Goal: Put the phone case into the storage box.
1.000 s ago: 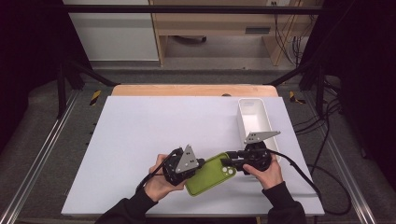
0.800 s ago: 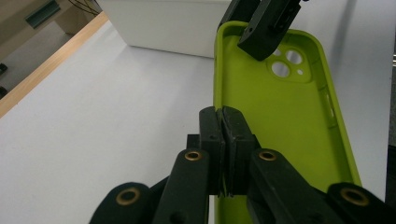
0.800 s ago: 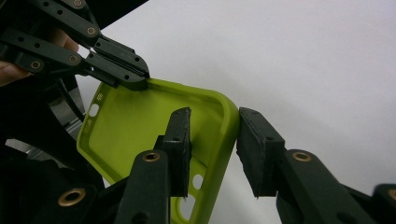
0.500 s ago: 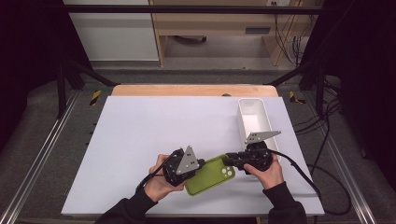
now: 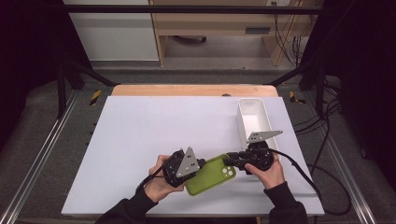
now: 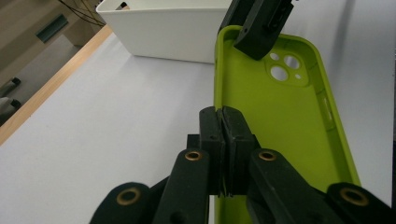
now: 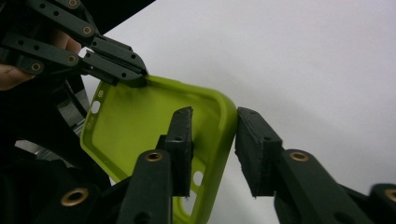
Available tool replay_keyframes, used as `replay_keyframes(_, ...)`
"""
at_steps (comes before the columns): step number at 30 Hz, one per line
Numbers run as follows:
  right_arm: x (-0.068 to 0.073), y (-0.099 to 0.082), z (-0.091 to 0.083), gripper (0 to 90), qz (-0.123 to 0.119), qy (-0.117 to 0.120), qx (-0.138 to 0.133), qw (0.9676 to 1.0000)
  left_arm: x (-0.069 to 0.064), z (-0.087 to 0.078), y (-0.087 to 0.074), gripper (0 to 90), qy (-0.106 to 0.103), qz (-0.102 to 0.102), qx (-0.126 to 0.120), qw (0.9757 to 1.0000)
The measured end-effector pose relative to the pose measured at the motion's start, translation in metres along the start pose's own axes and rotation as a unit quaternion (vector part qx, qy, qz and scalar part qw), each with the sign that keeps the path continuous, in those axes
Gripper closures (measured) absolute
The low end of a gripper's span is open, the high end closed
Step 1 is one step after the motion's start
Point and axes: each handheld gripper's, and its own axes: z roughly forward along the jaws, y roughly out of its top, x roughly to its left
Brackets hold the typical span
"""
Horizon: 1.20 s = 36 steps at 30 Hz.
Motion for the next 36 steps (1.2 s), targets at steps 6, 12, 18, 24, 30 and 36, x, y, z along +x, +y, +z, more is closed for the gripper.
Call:
replay_keyframes(6,-0.0001,0.0,0.0,67.8,0.001,0.001,0.002,1.0,0.0001,-0.0005,0.0,88.2,0.001,0.0,-0.002,1.0)
replay_keyframes(12,-0.0022,-0.0011,-0.002,74.8,0.01,0.002,0.005,0.9999,-0.0006,-0.0002,0.0,88.2,-0.001,0.002,-0.003,1.0)
replay_keyframes(18,-0.002,-0.0012,-0.0034,78.9,0.01,-0.003,0.009,0.9999,-0.001,0.0,0.0001,88.1,-0.001,0.007,-0.001,1.0)
replay_keyframes(24,-0.0014,-0.0013,-0.0043,80.0,0.01,-0.006,0.015,0.9998,-0.0028,0.0013,0.0003,88.0,-0.002,0.01,0.001,1.0)
replay_keyframes(30,-0.0001,-0.0011,-0.0065,80.4,0.012,-0.014,0.017,0.9997,-0.0041,0.004,0.0001,87.1,-0.006,0.008,0.001,0.9999)
replay_keyframes(36,0.0004,-0.0008,-0.0075,80.7,0.008,-0.021,0.01,0.9997,-0.0026,0.0054,-0.0006,84.0,-0.008,-0.002,-0.003,1.0)
